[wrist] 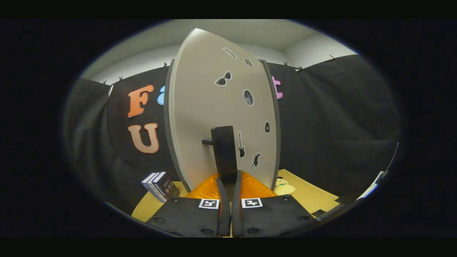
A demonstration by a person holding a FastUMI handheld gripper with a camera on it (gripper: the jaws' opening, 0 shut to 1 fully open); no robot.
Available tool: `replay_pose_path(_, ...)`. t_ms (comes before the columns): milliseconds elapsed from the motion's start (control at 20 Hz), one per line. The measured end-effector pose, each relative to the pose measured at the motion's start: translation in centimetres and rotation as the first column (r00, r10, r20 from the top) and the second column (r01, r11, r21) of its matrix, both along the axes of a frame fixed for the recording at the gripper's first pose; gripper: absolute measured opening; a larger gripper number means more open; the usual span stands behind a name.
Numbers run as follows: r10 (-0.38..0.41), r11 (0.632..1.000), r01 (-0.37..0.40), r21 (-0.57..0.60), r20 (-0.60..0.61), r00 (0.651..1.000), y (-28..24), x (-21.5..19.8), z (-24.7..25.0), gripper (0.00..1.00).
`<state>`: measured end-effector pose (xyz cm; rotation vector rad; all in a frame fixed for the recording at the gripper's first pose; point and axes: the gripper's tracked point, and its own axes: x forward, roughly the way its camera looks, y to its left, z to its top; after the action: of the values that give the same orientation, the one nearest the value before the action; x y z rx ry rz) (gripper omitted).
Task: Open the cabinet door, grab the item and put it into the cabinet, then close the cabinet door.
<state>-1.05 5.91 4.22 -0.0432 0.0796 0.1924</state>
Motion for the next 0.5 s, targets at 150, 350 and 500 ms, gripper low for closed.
replay_pose_path(150,-0.046,0.999,0.046,0.002,0.011,0.999,-2.1,-0.5,0.3,0.10)
replay_pose_path(350,-0.102,0.995,0.102,-0.016,0.040,0.994,-5.8,-1.2,1.1,0.09)
replay_pose_path(500,-0.120,0.992,0.122,-0.024,0.047,0.992,-8.3,-1.9,1.5,0.08)
